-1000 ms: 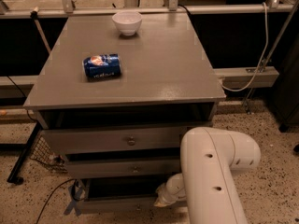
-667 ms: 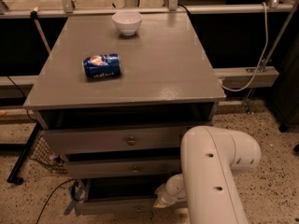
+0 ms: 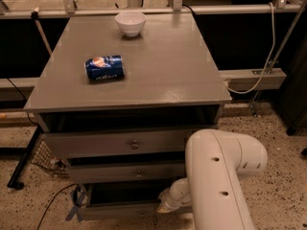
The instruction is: Open bottom drawer
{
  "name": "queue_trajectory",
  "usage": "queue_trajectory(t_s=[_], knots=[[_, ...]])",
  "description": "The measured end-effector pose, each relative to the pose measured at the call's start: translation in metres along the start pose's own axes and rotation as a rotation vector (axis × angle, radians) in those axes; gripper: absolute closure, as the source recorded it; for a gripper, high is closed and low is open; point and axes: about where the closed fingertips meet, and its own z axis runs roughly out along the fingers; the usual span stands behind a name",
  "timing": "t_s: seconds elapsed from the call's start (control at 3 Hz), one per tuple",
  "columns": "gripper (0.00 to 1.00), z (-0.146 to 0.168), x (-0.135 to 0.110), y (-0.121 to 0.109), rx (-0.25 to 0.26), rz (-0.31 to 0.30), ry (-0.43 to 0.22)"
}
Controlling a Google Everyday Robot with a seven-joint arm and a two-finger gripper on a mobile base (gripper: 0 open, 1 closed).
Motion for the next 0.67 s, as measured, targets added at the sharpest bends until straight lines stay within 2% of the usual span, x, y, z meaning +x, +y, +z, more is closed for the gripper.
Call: queue_trajectory(t_s=[0.67], knots=[[1.0,0.0015,0.0033,0.0079,-0.014,0.007,-0.014]])
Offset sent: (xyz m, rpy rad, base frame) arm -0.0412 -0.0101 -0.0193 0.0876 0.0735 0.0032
